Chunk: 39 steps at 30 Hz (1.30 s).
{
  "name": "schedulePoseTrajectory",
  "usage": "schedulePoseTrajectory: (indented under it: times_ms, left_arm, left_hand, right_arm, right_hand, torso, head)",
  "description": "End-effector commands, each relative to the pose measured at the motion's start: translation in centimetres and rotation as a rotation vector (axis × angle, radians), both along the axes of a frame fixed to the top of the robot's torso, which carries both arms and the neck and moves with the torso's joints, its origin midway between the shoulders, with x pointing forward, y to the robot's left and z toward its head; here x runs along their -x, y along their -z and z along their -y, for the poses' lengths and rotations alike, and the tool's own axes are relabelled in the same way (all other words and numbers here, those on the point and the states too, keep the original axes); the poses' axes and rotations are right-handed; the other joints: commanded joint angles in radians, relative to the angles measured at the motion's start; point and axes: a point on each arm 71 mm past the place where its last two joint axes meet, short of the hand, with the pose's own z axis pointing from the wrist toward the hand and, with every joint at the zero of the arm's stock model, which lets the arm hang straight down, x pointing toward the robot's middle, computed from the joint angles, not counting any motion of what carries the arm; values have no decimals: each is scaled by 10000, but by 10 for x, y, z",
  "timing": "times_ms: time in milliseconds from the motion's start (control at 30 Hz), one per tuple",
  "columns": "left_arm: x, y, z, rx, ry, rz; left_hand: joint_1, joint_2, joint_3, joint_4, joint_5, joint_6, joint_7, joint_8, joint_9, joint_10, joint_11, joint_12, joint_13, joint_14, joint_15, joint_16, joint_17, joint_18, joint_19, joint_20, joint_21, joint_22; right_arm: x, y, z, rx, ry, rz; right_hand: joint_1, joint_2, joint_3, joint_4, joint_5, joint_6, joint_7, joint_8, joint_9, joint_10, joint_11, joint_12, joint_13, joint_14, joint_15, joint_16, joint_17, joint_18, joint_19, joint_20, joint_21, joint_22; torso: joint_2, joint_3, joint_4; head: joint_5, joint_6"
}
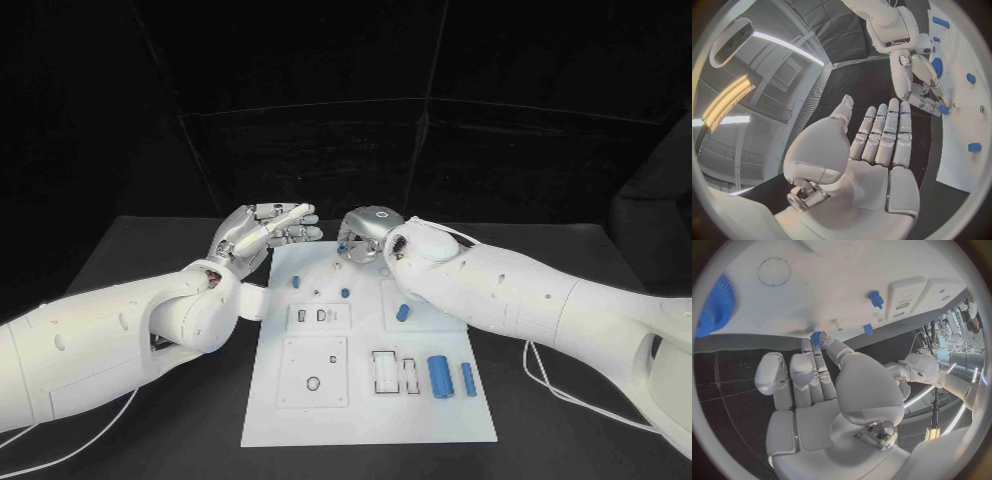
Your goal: Assemble the parts on the task board
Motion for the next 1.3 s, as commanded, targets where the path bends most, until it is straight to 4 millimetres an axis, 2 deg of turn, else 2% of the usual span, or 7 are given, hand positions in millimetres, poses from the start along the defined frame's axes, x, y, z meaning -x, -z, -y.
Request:
schedulePoseTrajectory:
  times_ms: [33, 433, 567, 733, 833, 1100, 1300]
  left_arm:
    - [0, -2, 1, 88, 130, 52]
    - [0, -2, -1, 73, 94, 46]
    - [1, -2, -3, 73, 77, 52]
    - [1, -3, -6, 66, 40, 61]
    - [1, -3, -7, 64, 25, 67]
    - [1, -3, -6, 77, 58, 71]
    - [-1, -2, -5, 86, 79, 78]
  left_hand:
    - [14, 38, -24, -55, 58, -14, 192, -45, -13, -2, 32, -36, -12, 66, 22, -72, -11, 52, 97, 2, -23, -11]
    - [14, 38, -25, -58, 58, -16, 192, -47, -13, -4, 33, -38, -12, 66, 22, -75, -13, 52, 98, 2, -26, -13]
    - [15, 39, -26, -61, 57, -17, 193, -49, -13, -5, 34, -40, -12, 66, 23, -78, -14, 52, 100, 3, -31, -14]
    - [18, 41, -25, -65, 57, -13, 192, -47, -12, -2, 33, -40, -11, 69, 22, -79, -14, 52, 103, 3, -33, -15]
    - [18, 41, -25, -65, 57, -13, 192, -47, -12, -2, 33, -40, -11, 69, 22, -79, -14, 52, 103, 3, -33, -15]
    - [18, 41, -25, -65, 57, -13, 192, -47, -12, -2, 33, -40, -11, 69, 22, -79, -14, 52, 103, 3, -33, -15]
    - [18, 41, -25, -65, 57, -13, 192, -47, -12, -2, 33, -40, -11, 69, 22, -79, -14, 52, 103, 3, -33, -15]
  right_arm:
    - [-1, -3, 2, -107, 199, 235]
    - [6, -12, 18, -565, 131, 658]
    - [12, -27, 48, -1031, 414, 556]
    - [18, -35, 86, -1453, 1084, -505]
    - [20, -34, 107, -1551, 1531, -1399]
    - [17, -27, 132, -1127, 2225, -2502]
    - [13, -22, 133, -737, 2356, -2784]
  right_hand:
    - [33, -193, -186, 73, 50, -727, 34, -60, -7, -500, 71, 14, 2, -92, 76, -257, -424, 181, -325, 64, -264, -464]
    - [332, -198, -649, 360, 460, -738, 67, 96, 103, -665, 93, 492, 69, -83, 88, -378, -660, 223, -412, 107, -459, -712]
    - [267, -207, -655, 541, 825, -202, -53, 288, 172, 862, -196, 1358, 335, 158, -102, 150, 116, 96, 74, -24, -80, -33]
    - [-196, -653, -1158, 958, 1087, 65, -380, 380, 175, 2501, -612, 2667, 1140, 397, -456, 841, 1214, -72, 638, -339, 370, 787]
    - [-174, -855, -1821, 1404, 1448, -261, -412, 231, 92, 2315, -705, 4543, 2947, 616, -576, 1865, 2880, -251, 1120, -429, 791, 1540]
    - [242, -824, -3105, 2451, 1398, -940, -148, 153, 82, 2621, -423, 10989, 10113, 802, -214, 3039, 5175, -370, 1533, -249, 1204, 2349]
    - [593, -743, -3520, 2877, 1420, -1117, -95, 219, 86, 2764, -318, 12052, 11390, 843, -177, 3247, 5639, -395, 1565, -132, 1265, 2463]
  torso:
    - [-4, 6, -24]
    - [-27, 18, -50]
    - [-40, 21, -92]
    - [-49, 12, -154]
    - [-64, 31, -222]
    - [-56, 54, -220]
    - [-48, 47, -208]
  head:
    - [10, 9]
    - [-25, 38]
    - [-73, 65]
    - [-80, 127]
    - [-62, 139]
    - [-50, 107]
    - [-119, 95]
